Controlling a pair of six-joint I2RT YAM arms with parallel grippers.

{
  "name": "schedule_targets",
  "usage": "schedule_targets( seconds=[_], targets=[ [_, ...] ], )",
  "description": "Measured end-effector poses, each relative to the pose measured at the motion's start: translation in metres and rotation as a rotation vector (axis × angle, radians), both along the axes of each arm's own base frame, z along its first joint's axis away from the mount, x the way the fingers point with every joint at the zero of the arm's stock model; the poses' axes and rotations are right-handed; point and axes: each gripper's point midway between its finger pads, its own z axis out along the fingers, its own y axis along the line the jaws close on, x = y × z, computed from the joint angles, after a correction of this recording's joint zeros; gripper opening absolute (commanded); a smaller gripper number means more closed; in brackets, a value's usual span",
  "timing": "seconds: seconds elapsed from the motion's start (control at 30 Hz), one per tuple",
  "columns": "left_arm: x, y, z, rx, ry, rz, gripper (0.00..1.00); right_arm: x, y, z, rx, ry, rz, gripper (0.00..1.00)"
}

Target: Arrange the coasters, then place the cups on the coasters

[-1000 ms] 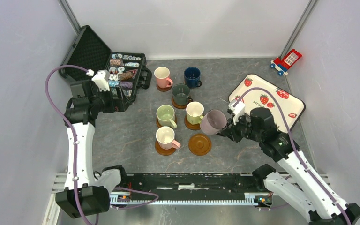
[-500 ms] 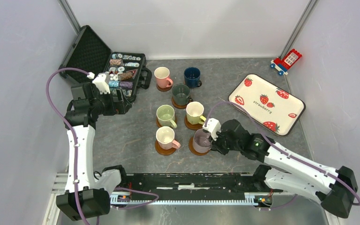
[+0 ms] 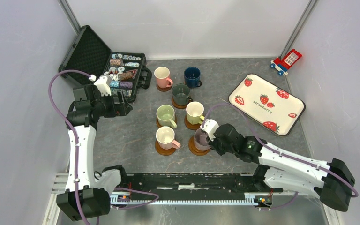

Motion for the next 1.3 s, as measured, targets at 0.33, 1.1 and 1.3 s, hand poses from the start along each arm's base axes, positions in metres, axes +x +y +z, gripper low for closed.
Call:
schedule_targets(
  seconds=[0.33,1.1,1.3],
  targets=[
    [0.001,0.001,-0.002,0.0,0.007,0.0,1.0,-0.003,0.007,-0.008,0.026,0.012,0.0,0.33],
    [0.013,0.02,0.004,0.19,0.156,-0.124,1.0,0.05,0.027,0.149,0.276,-0.186,0.093,0.98],
    [0.03,-0.01,0.004,0.331,0.148,-0.227,1.0,0.113,-0.03,0.184,0.295,-0.295,-0.139,0.98]
  ],
)
